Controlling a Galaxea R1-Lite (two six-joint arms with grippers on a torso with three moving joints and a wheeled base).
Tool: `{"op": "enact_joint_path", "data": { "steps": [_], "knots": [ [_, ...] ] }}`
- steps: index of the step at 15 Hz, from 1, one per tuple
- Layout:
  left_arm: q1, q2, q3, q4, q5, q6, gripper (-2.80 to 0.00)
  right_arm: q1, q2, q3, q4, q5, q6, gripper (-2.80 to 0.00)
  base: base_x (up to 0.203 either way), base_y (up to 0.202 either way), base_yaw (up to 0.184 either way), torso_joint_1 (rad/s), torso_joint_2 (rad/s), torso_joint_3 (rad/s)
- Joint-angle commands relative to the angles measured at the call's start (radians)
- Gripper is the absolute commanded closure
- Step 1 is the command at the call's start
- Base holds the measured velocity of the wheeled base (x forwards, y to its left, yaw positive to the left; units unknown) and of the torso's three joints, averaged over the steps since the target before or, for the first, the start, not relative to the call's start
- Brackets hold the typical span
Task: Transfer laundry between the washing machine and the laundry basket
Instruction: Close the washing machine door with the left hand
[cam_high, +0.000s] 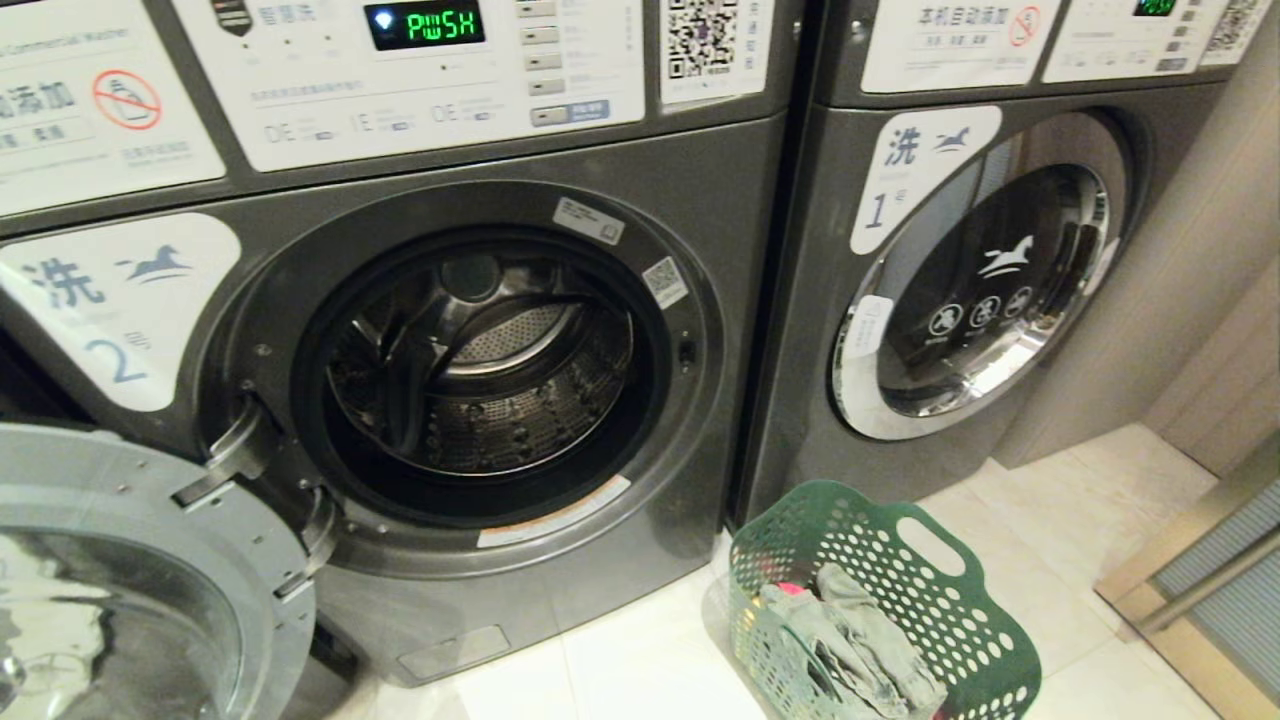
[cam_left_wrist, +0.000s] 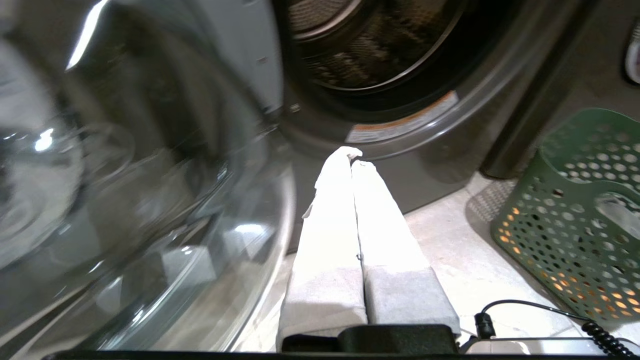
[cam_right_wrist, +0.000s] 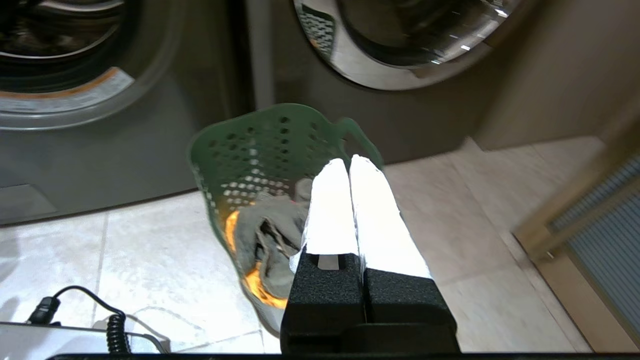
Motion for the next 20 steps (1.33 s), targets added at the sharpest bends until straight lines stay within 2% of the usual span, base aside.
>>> {"op": "enact_joint_path", "data": {
  "steps": [1, 13, 20],
  "knots": [
    [0.0, 0.0, 0.0, -0.001, 0.0, 0.001, 0.0, 0.0, 0.002, 0.002, -0.001, 0.001, -0.003, 0.0, 0.005, -0.012, 0.172, 0.002, 0.0, 0.002],
    [0.0, 0.0, 0.0, 0.0, 0.0, 0.001, 0.0, 0.0, 0.002, 0.001, 0.001, 0.001, 0.0, 0.0, 0.0, -0.01, 0.175, 0.001, 0.0, 0.002],
    [0.0, 0.0, 0.0, 0.0, 0.0, -0.001, 0.0, 0.0, 0.002, 0.001, 0.0, 0.001, 0.0, 0.0, 0.0, -0.001, 0.014, 0.001, 0.0, 0.0]
  ]
}}
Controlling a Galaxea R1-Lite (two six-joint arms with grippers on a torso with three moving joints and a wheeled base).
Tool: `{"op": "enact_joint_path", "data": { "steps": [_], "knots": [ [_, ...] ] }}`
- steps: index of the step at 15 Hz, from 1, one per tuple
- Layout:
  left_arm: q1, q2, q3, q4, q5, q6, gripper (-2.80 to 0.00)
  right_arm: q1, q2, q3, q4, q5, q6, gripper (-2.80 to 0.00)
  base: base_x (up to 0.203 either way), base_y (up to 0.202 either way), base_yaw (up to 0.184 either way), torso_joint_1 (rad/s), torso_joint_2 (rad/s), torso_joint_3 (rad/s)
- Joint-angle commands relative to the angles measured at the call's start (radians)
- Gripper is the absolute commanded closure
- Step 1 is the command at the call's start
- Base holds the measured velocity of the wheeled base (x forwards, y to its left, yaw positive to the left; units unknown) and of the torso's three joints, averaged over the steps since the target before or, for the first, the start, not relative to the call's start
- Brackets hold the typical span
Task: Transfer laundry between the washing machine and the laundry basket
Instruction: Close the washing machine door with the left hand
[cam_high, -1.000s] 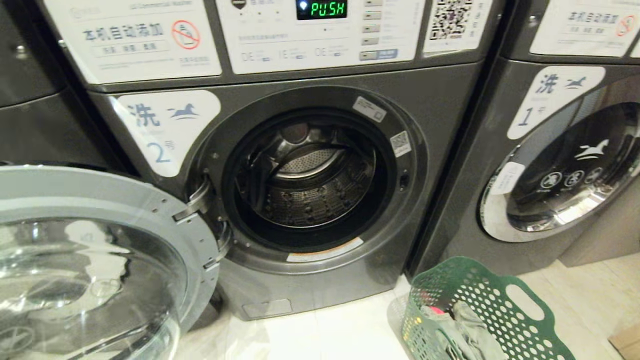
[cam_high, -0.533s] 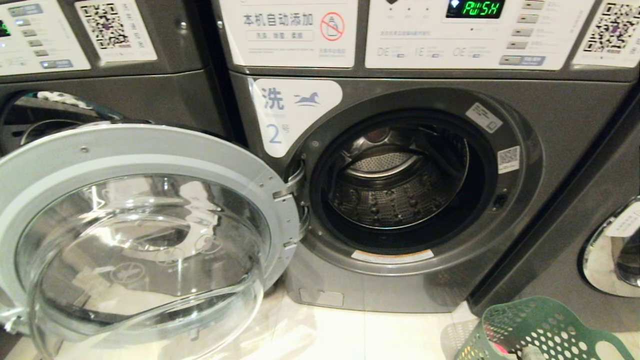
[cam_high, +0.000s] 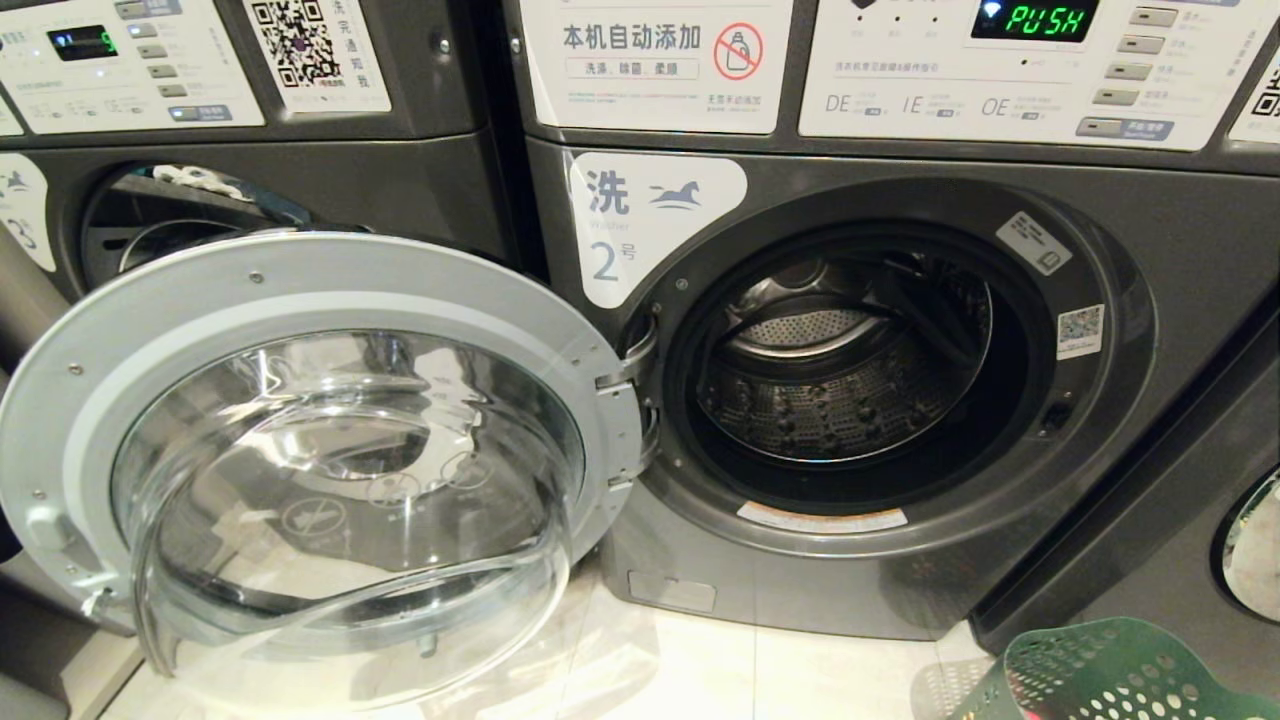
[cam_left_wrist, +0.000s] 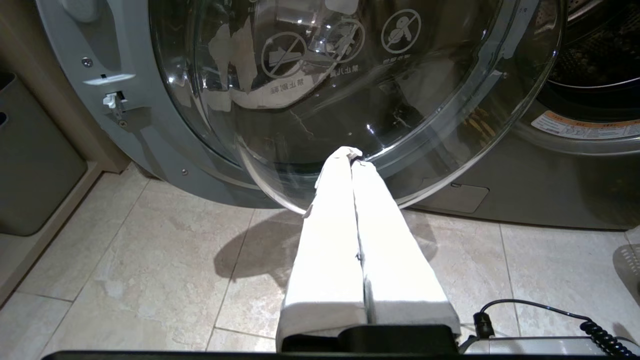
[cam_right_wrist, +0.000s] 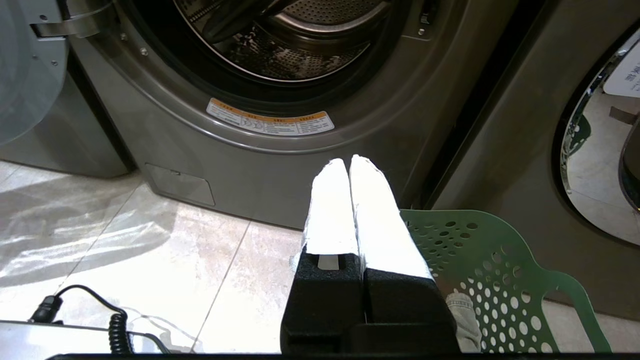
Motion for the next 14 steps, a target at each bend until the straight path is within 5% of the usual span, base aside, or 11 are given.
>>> {"op": "enact_joint_path", "data": {
  "steps": [1, 14],
  "knots": [
    [0.0, 0.0, 0.0, 0.0, 0.0, 0.0, 0.0, 0.0, 0.002, 0.0, 0.001, 0.001, -0.001, 0.0, 0.0, 0.0, 0.0, 0.0, 0.0, 0.0],
    [0.0, 0.0, 0.0, 0.0, 0.0, 0.0, 0.0, 0.0, 0.002, 0.0, 0.001, 0.001, -0.003, 0.0, -0.13, 0.0, 0.0, 0.001, 0.0, 0.002]
  ]
}}
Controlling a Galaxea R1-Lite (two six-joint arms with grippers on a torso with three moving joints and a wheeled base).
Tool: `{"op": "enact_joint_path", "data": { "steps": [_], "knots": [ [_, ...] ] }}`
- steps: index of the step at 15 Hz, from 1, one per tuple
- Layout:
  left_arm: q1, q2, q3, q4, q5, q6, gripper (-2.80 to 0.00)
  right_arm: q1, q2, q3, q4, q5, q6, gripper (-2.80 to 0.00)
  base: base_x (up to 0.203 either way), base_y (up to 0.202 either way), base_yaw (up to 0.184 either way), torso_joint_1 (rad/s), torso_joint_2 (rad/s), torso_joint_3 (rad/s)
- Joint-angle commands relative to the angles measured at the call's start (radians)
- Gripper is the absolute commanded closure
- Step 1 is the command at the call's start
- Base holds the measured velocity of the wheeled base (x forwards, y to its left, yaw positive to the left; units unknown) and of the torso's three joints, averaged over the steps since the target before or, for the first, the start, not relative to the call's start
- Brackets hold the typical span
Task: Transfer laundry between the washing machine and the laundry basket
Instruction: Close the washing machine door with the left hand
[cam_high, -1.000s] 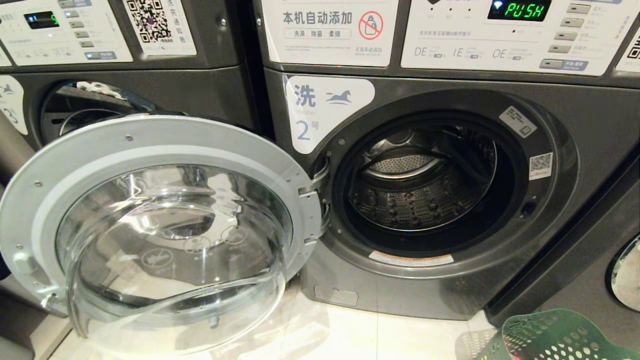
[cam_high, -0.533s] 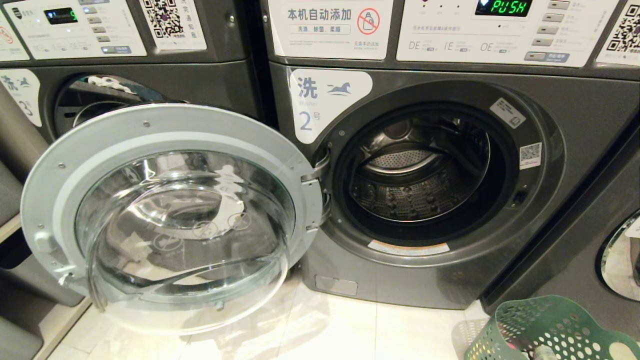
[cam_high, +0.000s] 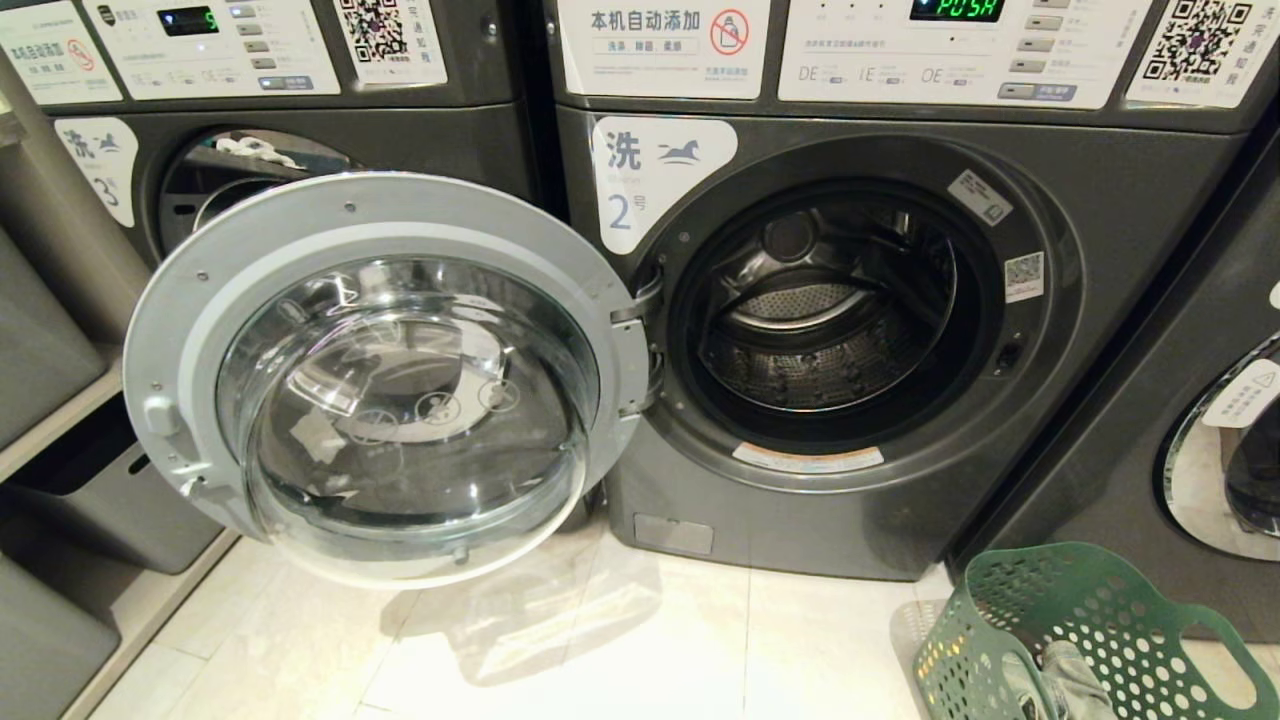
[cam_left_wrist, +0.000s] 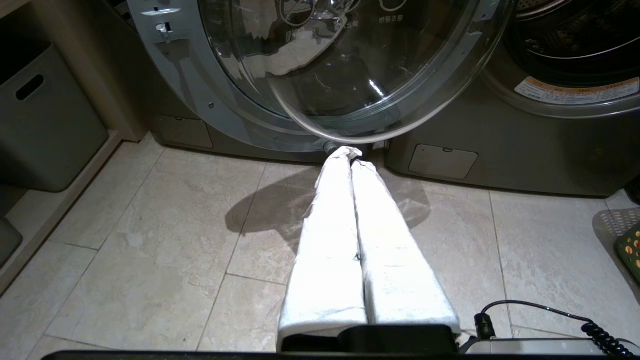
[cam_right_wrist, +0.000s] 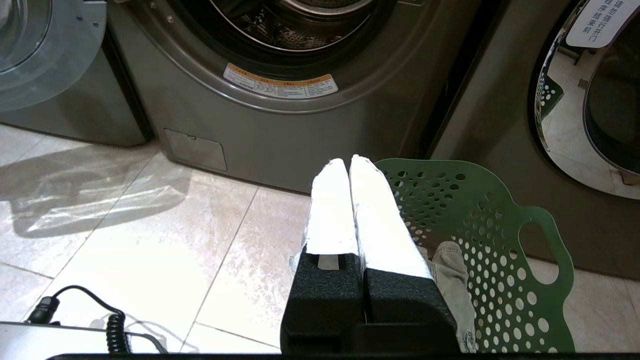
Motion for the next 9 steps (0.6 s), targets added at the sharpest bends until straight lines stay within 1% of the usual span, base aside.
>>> {"op": "enact_joint_path", "data": {
  "steps": [1, 3, 5, 7, 8, 9],
  "knots": [
    [0.0, 0.0, 0.0, 0.001, 0.0, 0.0, 0.0, 0.0, 0.002, 0.0, 0.001, 0.001, -0.001, 0.0, 0.0, 0.0, 0.0, 0.0, 0.0, 0.0],
    [0.0, 0.0, 0.0, 0.0, 0.0, 0.0, 0.0, 0.0, 0.002, 0.0, -0.001, 0.002, -0.002, 0.0, 0.0, 0.0, 0.0, 0.0, 0.0, 0.0],
    [0.0, 0.0, 0.0, -0.002, 0.0, 0.006, 0.0, 0.0, 0.002, 0.0, 0.001, -0.001, 0.028, 0.0, 0.0, 0.0, 0.0, 0.0, 0.0, 0.0],
    [0.0, 0.0, -0.004, -0.014, -0.003, 0.009, 0.0, 0.0, 0.002, 0.002, -0.001, 0.001, 0.019, 0.0, 0.0, 0.0, 0.0, 0.0, 0.0, 0.0],
    [0.0, 0.0, -0.04, -0.029, -0.007, 0.011, 0.0, -0.001, 0.002, 0.0, -0.001, 0.001, 0.021, 0.0, 0.0, 0.0, 0.0, 0.0, 0.0, 0.0],
    [0.0, 0.002, -0.109, -0.029, -0.014, 0.014, 0.0, 0.0, 0.002, 0.0, -0.001, 0.001, 0.022, 0.0, 0.0, 0.0, 0.0, 0.0, 0.0, 0.0]
  ]
}}
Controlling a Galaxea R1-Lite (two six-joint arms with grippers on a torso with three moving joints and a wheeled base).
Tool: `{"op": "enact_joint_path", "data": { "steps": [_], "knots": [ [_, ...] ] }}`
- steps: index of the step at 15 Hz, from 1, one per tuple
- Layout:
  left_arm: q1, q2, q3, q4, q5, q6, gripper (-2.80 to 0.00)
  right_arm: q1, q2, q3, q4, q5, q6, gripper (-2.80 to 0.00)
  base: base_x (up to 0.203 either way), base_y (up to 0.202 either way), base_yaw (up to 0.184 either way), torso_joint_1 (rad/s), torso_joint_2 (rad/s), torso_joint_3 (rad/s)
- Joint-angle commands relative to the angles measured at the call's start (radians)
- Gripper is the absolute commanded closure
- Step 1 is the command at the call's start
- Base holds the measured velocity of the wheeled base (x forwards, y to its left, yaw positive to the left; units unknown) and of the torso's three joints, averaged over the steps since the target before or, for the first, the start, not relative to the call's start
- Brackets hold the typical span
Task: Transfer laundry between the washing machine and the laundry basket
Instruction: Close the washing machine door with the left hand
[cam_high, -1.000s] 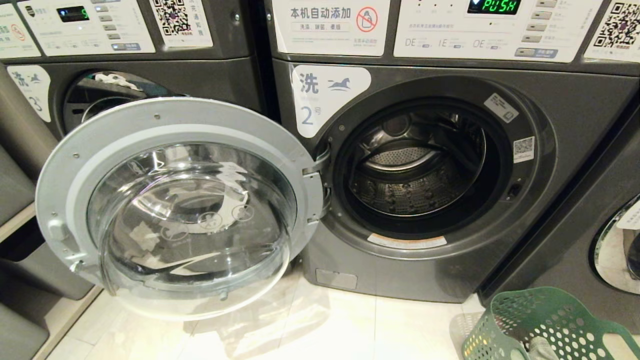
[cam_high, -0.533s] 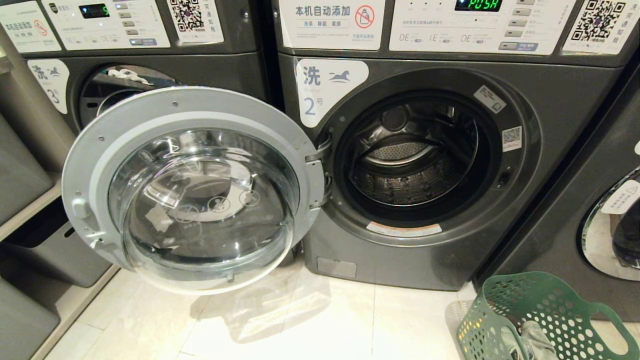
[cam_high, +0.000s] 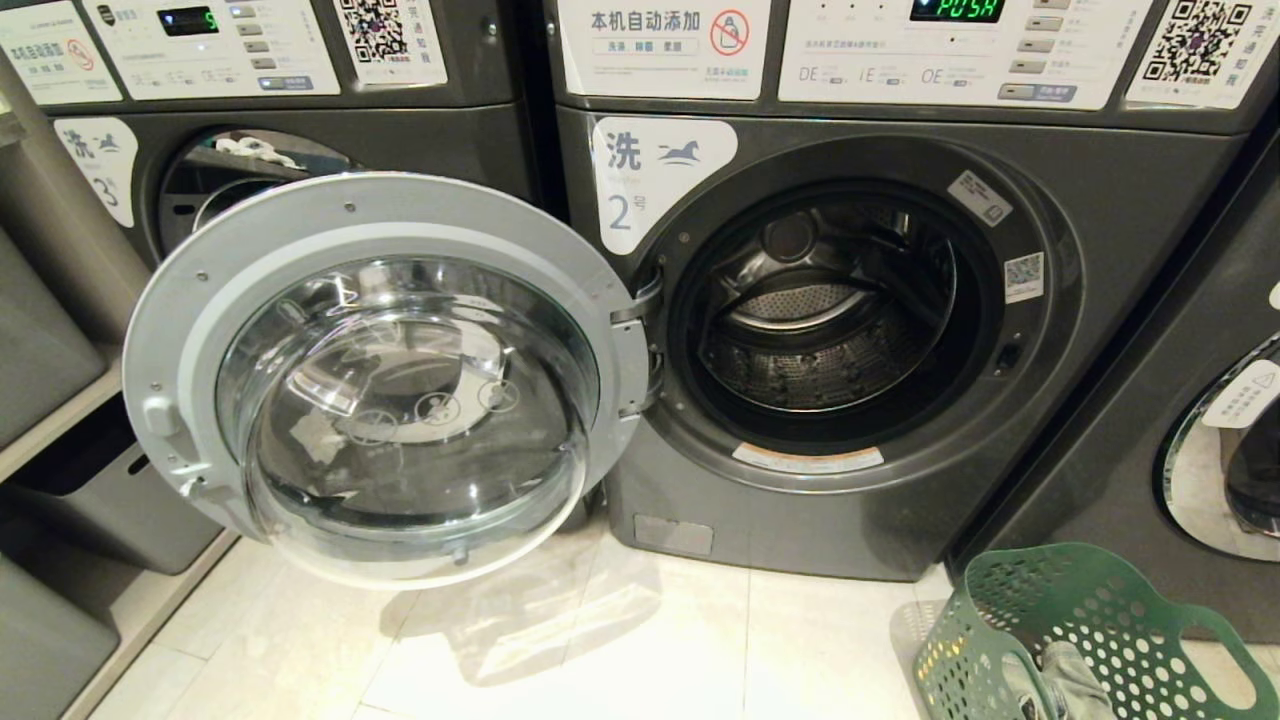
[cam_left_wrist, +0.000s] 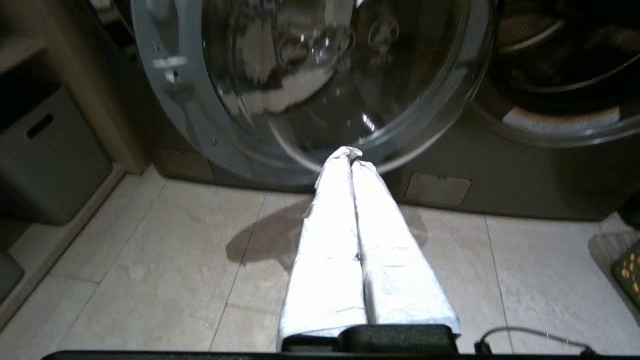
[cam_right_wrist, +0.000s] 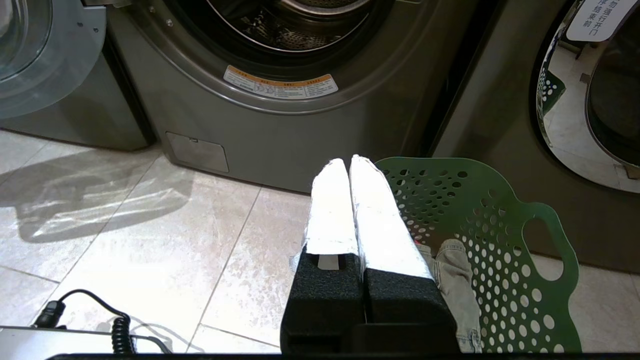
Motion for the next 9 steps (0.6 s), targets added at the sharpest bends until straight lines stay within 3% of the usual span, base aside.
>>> {"op": "enact_joint_path", "data": {
  "steps": [1, 4, 9],
  "knots": [
    [0.0, 0.009, -0.155, 0.016, -0.007, 0.003, 0.0, 0.0, 0.002, 0.0, 0.0, -0.001, 0.001, 0.0, 0.0, 0.0, 0.0, 0.0, 0.0, 0.0],
    [-0.001, 0.178, -0.458, 0.107, -0.011, 0.005, 0.0, 0.0, 0.002, 0.0, 0.0, -0.002, 0.009, 0.0, 0.0, 0.0, 0.0, 0.0, 0.0, 0.0],
    [0.0, 0.802, -0.891, 0.08, -0.002, -0.024, 0.0, 0.0, 0.002, 0.0, -0.002, -0.002, 0.013, 0.0, 0.0, 0.0, 0.0, 0.0, 0.0, 0.0]
  ]
}}
